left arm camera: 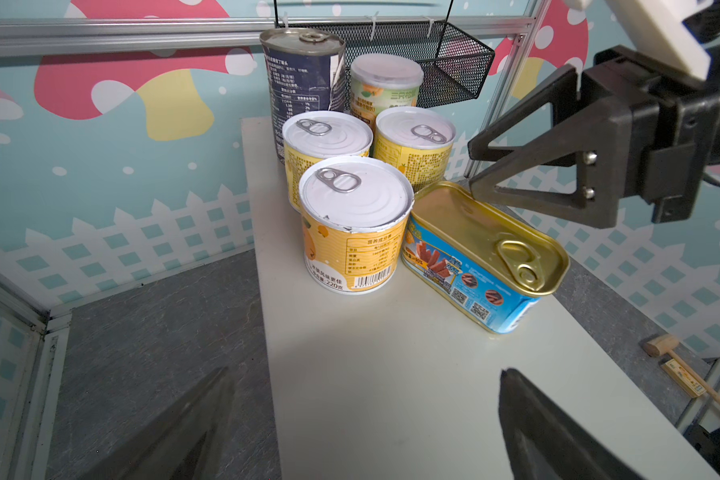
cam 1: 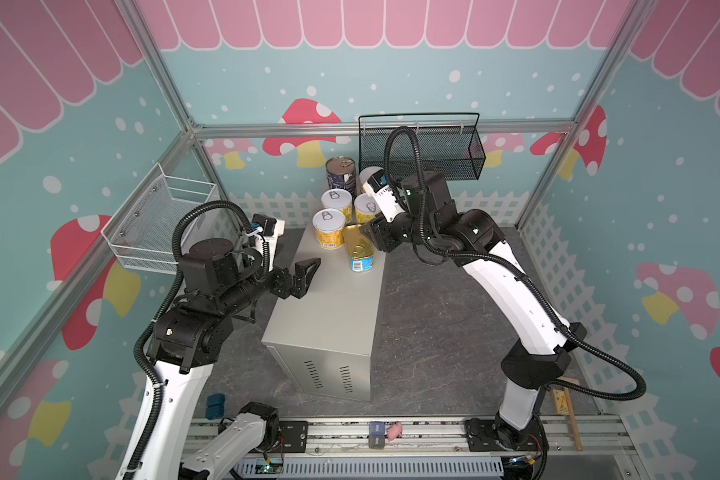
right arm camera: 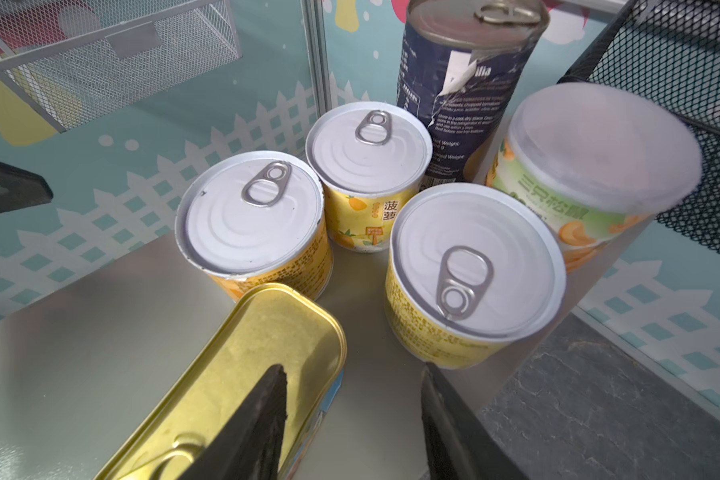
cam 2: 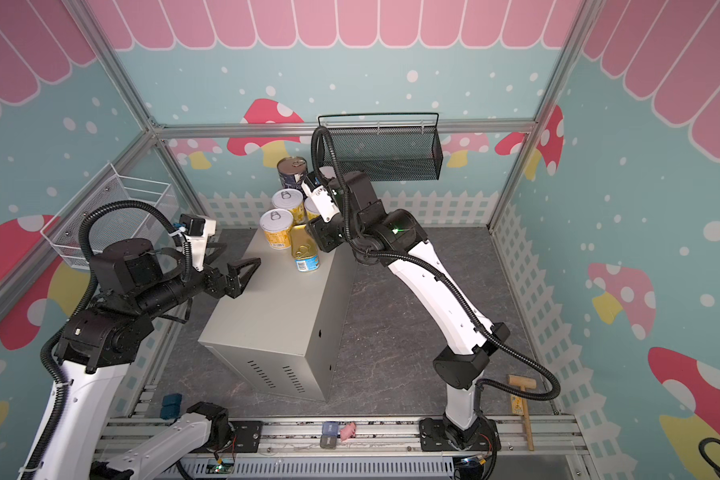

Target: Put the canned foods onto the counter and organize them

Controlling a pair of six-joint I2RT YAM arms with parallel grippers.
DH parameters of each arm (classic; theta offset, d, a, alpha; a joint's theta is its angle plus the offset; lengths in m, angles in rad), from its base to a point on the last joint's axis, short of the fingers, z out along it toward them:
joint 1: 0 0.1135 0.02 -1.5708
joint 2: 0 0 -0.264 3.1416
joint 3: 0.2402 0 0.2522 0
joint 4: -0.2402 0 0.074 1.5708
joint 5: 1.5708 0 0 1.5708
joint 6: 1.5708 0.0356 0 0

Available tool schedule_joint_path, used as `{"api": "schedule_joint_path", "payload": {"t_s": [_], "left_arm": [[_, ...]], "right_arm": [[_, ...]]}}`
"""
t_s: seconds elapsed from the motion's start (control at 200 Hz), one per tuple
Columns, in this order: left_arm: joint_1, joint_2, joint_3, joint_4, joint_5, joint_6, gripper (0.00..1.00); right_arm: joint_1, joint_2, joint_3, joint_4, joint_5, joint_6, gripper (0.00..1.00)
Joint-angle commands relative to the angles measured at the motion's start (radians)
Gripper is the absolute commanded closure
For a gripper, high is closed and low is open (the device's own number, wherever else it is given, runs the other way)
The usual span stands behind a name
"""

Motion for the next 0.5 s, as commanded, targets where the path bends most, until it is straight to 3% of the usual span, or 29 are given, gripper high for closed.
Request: {"api": "schedule_joint_path", "payload": {"t_s": [0.0,0.495], "left_arm": [[0.007,-0.005,-0.005,0.013,0.017,-0.004,0.01],[0.006,-0.017,-0.009,0.014,0.011,-0.003,0.01]], "right_arm": [[0.009,0.033,0.053,-0.083,0.016,0.055,0.51],[0.019,0.091,0.096,-0.178,0.000,0.099,0.57]]}}
